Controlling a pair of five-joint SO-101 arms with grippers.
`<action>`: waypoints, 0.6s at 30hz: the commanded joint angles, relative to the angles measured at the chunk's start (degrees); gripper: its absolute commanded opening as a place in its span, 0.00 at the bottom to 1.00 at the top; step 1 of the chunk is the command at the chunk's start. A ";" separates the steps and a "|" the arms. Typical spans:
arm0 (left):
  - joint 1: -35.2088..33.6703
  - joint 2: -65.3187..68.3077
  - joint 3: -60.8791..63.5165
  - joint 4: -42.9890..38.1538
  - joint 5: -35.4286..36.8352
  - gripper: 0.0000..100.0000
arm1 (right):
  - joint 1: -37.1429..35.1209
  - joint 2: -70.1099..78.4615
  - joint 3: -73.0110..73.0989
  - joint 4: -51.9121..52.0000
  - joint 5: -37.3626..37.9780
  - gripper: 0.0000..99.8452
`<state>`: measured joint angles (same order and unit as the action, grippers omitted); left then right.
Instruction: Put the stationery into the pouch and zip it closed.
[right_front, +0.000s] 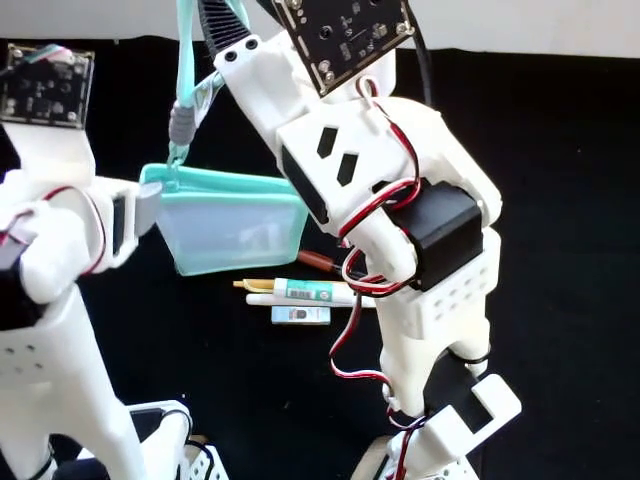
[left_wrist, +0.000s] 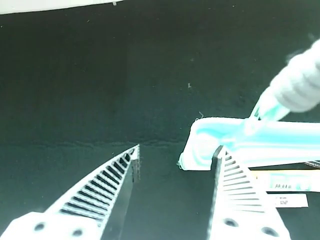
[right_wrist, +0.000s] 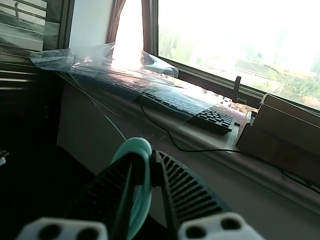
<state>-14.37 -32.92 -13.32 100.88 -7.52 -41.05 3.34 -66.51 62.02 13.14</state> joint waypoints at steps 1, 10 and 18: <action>-0.13 2.51 -1.19 0.44 -0.53 0.25 | 0.75 -1.80 -0.04 0.31 0.18 0.01; 1.71 6.02 -0.31 0.44 -0.53 0.14 | 2.42 -1.80 -0.04 0.40 0.18 0.01; 8.48 5.49 3.03 0.44 -2.81 0.01 | 5.85 -1.89 -0.22 5.58 0.18 0.01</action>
<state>-6.99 -27.91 -10.77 100.88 -9.89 -37.71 3.34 -66.51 66.68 13.23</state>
